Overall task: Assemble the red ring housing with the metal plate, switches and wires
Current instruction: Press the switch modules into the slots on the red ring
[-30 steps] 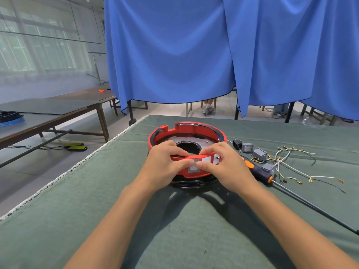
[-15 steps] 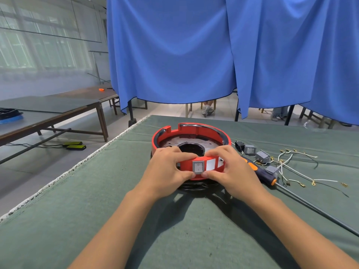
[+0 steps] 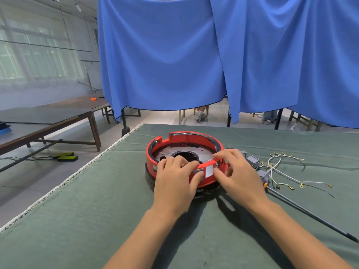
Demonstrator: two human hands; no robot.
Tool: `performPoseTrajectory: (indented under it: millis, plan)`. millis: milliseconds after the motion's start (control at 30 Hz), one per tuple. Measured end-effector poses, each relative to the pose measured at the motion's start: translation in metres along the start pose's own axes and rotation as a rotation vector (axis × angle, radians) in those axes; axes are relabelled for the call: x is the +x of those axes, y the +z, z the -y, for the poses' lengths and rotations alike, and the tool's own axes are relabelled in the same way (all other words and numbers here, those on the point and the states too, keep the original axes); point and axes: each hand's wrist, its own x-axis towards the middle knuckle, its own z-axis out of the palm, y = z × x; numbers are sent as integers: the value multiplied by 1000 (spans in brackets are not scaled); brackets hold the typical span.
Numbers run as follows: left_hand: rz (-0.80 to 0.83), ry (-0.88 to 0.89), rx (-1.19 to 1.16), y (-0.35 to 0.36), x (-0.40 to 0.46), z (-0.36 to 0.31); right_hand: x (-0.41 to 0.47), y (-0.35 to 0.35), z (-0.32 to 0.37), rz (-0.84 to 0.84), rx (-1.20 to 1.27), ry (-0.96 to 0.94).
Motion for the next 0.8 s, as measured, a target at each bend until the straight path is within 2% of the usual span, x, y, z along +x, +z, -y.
performPoseTrajectory:
  millis: [67,133,233,367,567,800]
  plan:
    - [-26,13,21,9,-1,-12,4,-9,-5,-131,-88,134]
    - [-41,24,8,14,0,-17,6,-21,-15,-163,-253,284]
    - [-36,40,-13,16,2,-13,4,-36,-33,-23,-478,503]
    - [-29,60,-11,15,2,-12,3,-40,-45,68,-464,675]
    - [-41,71,-23,15,2,-9,6,-42,-51,3,-331,763]
    - [-23,61,-34,12,2,-8,0,-32,-43,-175,-349,508]
